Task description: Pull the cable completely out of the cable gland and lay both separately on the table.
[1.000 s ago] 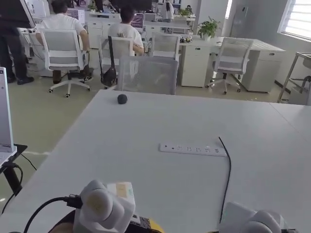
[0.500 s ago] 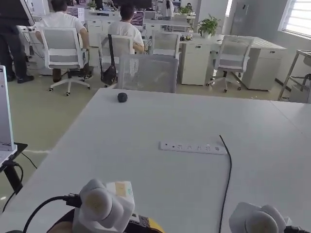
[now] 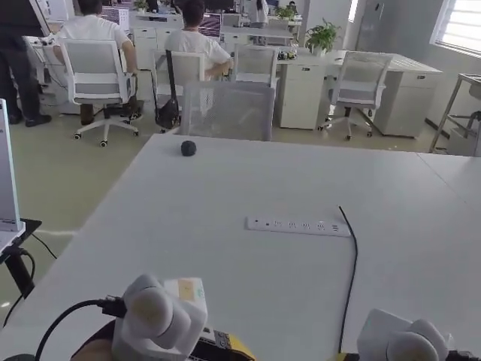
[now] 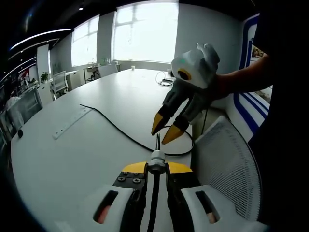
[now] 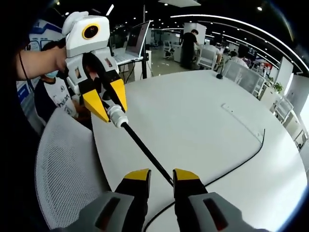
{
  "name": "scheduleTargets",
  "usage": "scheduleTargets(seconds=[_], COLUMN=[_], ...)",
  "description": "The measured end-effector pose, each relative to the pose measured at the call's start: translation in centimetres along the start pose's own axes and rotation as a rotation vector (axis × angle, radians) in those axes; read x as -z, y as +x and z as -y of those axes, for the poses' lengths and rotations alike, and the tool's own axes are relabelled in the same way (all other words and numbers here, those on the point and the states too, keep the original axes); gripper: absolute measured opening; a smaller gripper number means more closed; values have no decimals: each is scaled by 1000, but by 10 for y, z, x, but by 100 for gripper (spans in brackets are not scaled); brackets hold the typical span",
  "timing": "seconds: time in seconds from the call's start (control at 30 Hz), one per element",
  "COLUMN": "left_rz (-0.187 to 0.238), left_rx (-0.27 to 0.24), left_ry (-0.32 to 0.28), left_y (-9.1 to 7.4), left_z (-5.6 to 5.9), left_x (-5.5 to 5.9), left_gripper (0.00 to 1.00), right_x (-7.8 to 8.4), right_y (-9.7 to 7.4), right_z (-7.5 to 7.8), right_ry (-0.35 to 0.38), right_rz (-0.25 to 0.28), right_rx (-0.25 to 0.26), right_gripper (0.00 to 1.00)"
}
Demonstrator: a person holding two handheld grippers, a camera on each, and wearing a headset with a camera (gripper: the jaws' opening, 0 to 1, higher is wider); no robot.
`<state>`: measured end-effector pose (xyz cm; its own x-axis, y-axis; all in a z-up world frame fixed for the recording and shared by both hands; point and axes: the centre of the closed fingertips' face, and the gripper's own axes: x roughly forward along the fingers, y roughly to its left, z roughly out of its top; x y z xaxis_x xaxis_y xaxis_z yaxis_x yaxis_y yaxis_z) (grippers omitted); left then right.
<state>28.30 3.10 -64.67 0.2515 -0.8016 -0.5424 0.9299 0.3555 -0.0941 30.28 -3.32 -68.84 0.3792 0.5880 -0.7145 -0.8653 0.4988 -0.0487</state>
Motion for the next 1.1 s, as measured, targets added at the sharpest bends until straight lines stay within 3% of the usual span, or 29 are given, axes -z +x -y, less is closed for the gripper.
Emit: scheduleTargets(seconds=[0.13, 0.2, 0.3, 0.47, 0.7, 0.83, 0.97, 1.1], left_rz=[0, 1, -1, -2, -5, -9, -12, -5], left_rx=[1, 0, 1, 5, 5, 6, 0, 0], left_ry=[4, 2, -3, 2, 7, 15, 27, 25], left_y=[0, 0, 0, 0, -1, -2, -3, -5], left_z=[0, 0, 1, 4, 6, 8, 7, 6], left_x=[-1, -1, -1, -2, -1, 0, 0, -3], left_gripper=[15, 15, 15, 15, 15, 15, 15, 15], right_x=[-9, -20, -38, -50, -51, -48, -45, -45], right_y=[-2, -5, -7, -1, 4, 5, 4, 2], right_z=[-2, -4, -20, -36, -49, -47, -42, -42], right_ry=[-64, -133, -187, -300, -325, -373, -352, -283], right_rz=[21, 44, 90, 90, 79, 59, 45, 62], right_rx=[18, 29, -9, -34, -73, -60, -50, -63], right_gripper=[19, 20, 20, 17, 12, 2, 1, 0])
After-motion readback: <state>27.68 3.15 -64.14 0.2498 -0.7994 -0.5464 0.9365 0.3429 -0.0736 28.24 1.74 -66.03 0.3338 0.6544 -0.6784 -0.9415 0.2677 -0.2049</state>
